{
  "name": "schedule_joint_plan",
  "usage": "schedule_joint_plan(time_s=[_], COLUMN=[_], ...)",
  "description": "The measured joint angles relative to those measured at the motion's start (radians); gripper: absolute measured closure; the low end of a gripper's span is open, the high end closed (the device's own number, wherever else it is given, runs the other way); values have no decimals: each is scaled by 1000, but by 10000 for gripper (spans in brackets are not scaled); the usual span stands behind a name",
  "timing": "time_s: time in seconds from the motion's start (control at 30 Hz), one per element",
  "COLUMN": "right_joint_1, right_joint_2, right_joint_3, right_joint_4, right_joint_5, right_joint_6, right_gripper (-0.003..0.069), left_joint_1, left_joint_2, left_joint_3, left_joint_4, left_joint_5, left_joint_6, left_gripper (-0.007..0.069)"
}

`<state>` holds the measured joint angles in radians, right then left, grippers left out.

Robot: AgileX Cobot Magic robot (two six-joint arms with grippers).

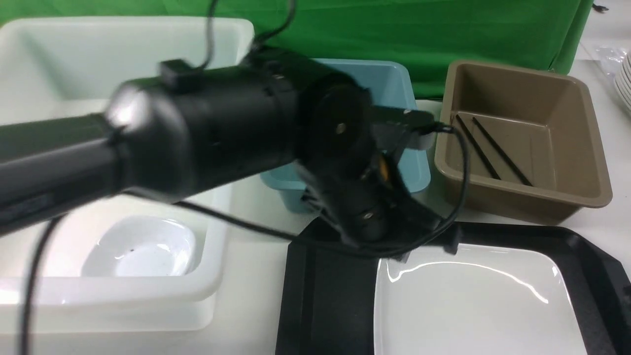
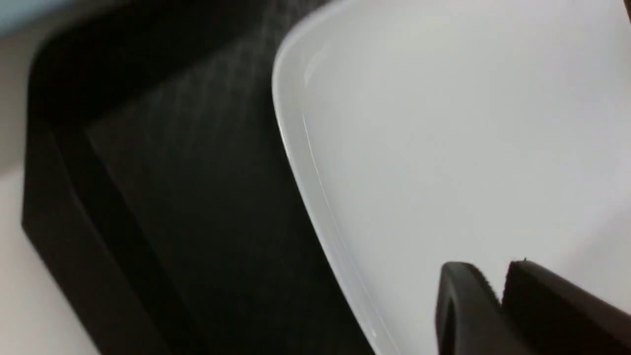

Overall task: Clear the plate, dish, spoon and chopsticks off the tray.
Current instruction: Use the left arm to grab a plate from the dinner plate

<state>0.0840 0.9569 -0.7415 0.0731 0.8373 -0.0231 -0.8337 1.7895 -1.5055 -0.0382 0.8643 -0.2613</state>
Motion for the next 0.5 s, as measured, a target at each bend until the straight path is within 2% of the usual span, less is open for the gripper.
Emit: schedule_joint_plan(time_s=[0.17,0.2,0.23,0.33,0.4,0.43,0.5], right_joint_1=[0,0,0,0,0,0,0], right_joint_2=[-170,-178,-202,-227,-229,-230,-230], right_joint_3=[0,0,0,0,0,0,0], right_joint_4=[2,2,2,2,2,3,5], right_joint_5=[53,54,65,82,85,87,87], right_joint_6=[7,7,8,8,8,8,8], right_gripper=[366,366,367,367,367,367,367], left_joint_1=[21,26,45,102,119,144,160], left_joint_2=[152,163,195,251,264,288,305], left_joint_3=[-114,-120,-140,-177,-186,-194,-196], left_joint_4=[16,12,-6,-63,-81,-119,-153], left_joint_5=[31,33,42,56,52,39,21], left_joint_6=[-9,-12,-24,3,31,86,140], left_gripper=[285,267,197,83,55,15,4])
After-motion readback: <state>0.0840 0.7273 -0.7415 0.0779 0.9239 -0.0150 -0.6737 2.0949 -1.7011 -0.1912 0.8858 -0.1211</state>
